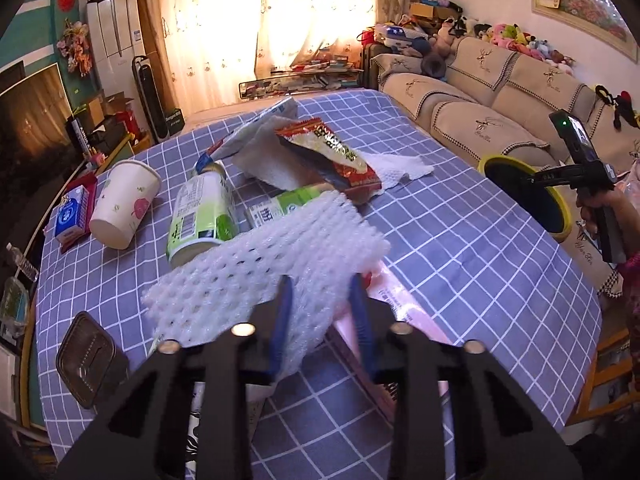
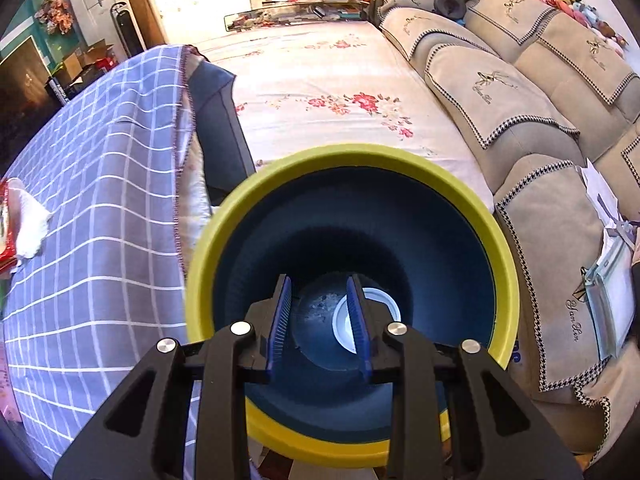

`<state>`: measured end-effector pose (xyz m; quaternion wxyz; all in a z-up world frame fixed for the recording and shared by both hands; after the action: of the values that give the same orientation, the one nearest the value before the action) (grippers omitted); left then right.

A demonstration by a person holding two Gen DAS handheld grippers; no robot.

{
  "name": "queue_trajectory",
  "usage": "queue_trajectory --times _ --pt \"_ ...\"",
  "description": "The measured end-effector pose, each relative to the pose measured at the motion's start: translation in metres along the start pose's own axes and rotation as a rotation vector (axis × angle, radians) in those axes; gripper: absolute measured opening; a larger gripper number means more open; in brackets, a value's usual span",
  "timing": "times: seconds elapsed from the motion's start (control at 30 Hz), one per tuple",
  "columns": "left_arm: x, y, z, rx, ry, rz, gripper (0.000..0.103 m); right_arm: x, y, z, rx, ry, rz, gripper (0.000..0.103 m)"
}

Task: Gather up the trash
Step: 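Grasp the white foam fruit net with the left gripper, then carry the foam net over the yellow bin and open the left gripper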

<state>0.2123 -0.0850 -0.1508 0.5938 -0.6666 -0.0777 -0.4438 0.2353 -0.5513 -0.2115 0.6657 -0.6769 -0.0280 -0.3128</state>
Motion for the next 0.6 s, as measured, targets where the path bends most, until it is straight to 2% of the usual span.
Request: queue_trajectory --times 0.03,0.3,0.4,0.6 --pt "0.002 -0.003 -0.002 -0.001 0.003 -0.007 0.013 0.0 -0.004 0.002 0.008 -0.002 -0.006 0.028" --pt "0.031 -0.051 -0.019 -0.018 0.06 -0.107 0.011 -0.003 -0.042 0.008 0.08 -0.011 -0.075 0.028" --pt "0.047 -0.067 -0.034 -0.046 0.083 -0.144 0.011 -0.005 -0.058 0.006 0.102 -0.012 -0.104 0.028" --pt "0.079 -0.073 -0.075 -0.109 0.153 -0.189 0.011 -0.01 -0.083 -0.005 0.124 -0.001 -0.154 0.028"
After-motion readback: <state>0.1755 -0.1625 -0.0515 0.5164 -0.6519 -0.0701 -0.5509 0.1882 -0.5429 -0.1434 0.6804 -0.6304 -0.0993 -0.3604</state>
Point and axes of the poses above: each gripper's, at about its wrist camera, not at the fingertips, and y roughly the way its jaws point, z to its left, x to its top, the point moved 5 cm from there along y, roughly the way its jaws point, and after that the axes turned 6 degrees about y, right-handed, at the moved point
